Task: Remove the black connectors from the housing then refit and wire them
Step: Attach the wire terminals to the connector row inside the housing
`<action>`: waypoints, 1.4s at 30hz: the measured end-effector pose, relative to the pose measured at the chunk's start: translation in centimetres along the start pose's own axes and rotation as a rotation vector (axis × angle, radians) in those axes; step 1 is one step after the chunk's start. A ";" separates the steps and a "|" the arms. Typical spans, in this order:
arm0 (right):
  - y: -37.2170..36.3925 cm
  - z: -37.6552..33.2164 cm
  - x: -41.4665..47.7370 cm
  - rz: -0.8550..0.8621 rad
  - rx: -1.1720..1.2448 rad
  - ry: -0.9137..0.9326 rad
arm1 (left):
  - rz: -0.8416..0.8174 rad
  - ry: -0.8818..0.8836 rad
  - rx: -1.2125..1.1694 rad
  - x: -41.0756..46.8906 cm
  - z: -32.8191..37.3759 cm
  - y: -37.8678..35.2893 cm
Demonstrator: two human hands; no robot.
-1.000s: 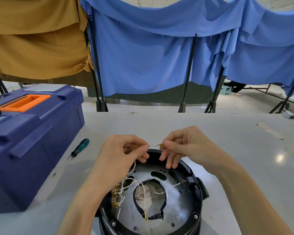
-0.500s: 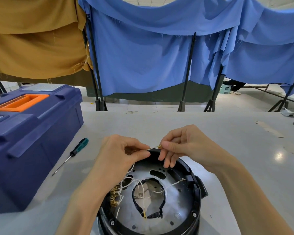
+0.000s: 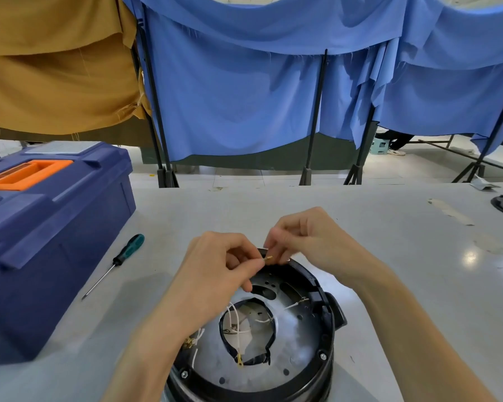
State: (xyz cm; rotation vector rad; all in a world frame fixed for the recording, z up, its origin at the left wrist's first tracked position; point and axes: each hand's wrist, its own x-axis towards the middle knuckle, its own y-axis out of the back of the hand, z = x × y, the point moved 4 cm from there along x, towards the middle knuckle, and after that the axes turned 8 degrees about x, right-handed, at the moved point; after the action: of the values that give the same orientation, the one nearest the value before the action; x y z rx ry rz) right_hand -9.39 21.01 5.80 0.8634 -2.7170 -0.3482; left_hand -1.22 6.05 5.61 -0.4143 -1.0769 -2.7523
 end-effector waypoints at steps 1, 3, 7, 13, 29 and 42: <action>0.4 0.3 0.2 0.081 -0.075 0.011 | -0.044 -0.015 0.014 -0.1 0.2 -0.4; 0.9 1.1 0.6 0.176 -0.216 -0.006 | -0.127 -0.056 0.078 -0.3 0.7 -1.6; 0.2 3.3 1.0 0.149 -0.180 -0.096 | -0.140 -0.099 0.319 -0.4 0.9 -3.9; -1.0 4.9 1.2 0.198 -0.039 -0.111 | -0.160 -0.061 0.381 -0.3 0.4 -6.1; -0.7 6.8 1.5 0.148 0.272 -0.202 | -0.178 -0.075 0.276 0.2 -0.1 -6.8; -0.8 6.6 1.6 0.163 0.260 -0.186 | -0.184 -0.071 0.265 0.3 -0.4 -6.8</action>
State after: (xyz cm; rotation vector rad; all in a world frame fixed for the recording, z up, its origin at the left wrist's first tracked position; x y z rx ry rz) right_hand -12.36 20.39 -0.34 0.6946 -3.0295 -0.0418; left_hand -3.21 10.69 1.07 -0.3958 -1.5455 -2.7087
